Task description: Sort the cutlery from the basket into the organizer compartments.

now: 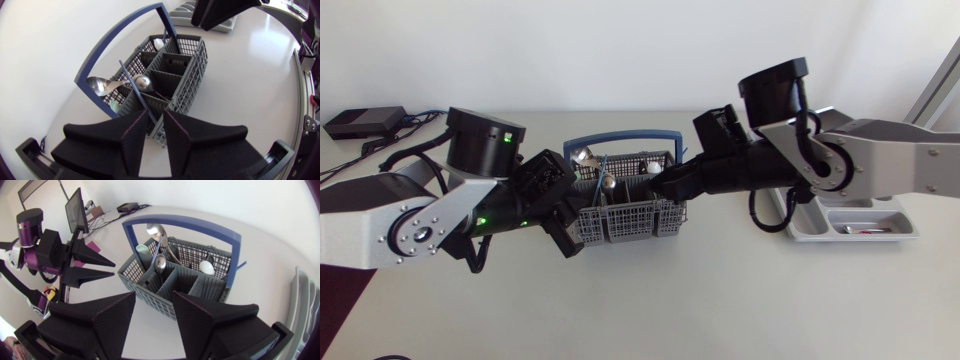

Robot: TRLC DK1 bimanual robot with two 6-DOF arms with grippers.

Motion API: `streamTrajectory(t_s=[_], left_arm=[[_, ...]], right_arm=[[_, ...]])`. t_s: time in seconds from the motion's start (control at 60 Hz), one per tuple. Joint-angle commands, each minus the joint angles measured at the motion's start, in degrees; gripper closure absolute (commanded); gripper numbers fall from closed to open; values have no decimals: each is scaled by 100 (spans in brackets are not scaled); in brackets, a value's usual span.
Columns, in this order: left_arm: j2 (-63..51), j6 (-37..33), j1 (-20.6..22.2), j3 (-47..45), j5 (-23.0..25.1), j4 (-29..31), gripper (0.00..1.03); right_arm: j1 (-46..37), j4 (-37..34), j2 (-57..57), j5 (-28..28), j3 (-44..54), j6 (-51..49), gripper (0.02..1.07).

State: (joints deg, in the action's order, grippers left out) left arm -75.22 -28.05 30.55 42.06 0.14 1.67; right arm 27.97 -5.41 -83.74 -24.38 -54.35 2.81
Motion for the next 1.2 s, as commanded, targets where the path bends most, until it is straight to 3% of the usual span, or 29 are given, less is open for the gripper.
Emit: streamTrajectory(t_s=[0.0,0.517,1.183], left_arm=[[-133,63,-75,21,74,-71,80],[-186,2,-216,-348,197,-492,80],[-406,-16,-268,-524,197,-862,80]], right_arm=[[236,154,-318,135,-243,220,52],[789,849,-1460,847,-964,308,52],[789,1253,-2489,1111,-1588,167,52]])
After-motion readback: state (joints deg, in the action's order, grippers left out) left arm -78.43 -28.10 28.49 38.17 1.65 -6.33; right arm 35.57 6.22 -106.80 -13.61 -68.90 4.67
